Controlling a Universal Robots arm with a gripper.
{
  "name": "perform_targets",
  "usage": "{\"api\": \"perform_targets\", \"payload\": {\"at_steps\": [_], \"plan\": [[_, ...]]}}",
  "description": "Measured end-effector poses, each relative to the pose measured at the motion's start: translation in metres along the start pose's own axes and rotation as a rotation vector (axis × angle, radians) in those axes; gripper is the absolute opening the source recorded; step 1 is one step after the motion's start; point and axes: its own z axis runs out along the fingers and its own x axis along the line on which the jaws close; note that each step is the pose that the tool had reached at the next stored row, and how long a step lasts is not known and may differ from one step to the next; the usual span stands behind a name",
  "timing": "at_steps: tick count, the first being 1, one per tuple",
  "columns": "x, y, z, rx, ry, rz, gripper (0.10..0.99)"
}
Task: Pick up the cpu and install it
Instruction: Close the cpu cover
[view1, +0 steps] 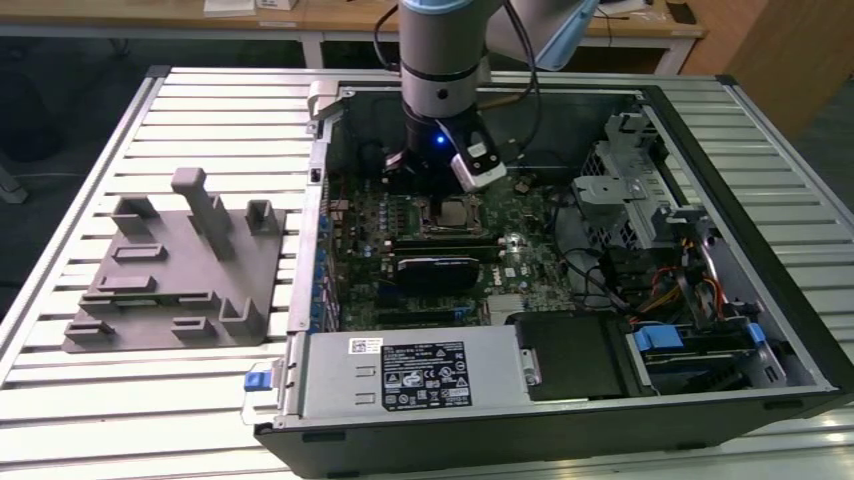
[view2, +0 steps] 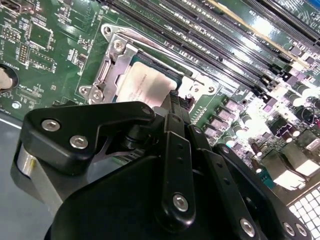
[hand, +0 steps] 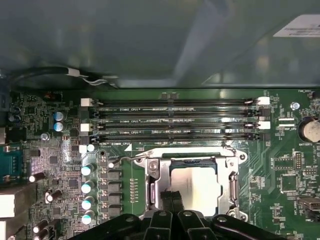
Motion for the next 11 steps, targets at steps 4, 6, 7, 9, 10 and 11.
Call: {"api": "perform_targets", "payload": {"at_steps": [4, 6, 7, 9, 10, 11], "plan": [[0.0027, -0.0002, 0.0025, 0.000, 0.0001, 0.000, 0.106], [0.0041, -0.0003, 0.0034, 0.000, 0.0003, 0.000, 0.106], [0.0047, -0.0003, 0.0038, 0.000, 0.0003, 0.000, 0.106], [0.0051, -0.0003, 0.0050, 0.000, 0.0002, 0.000, 0.106], [0.0052, -0.0003, 0.0057, 0.000, 0.0003, 0.000, 0.106], [0.0053, -0.0004, 0.0066, 0.000, 0.0003, 0.000, 0.106]]}}
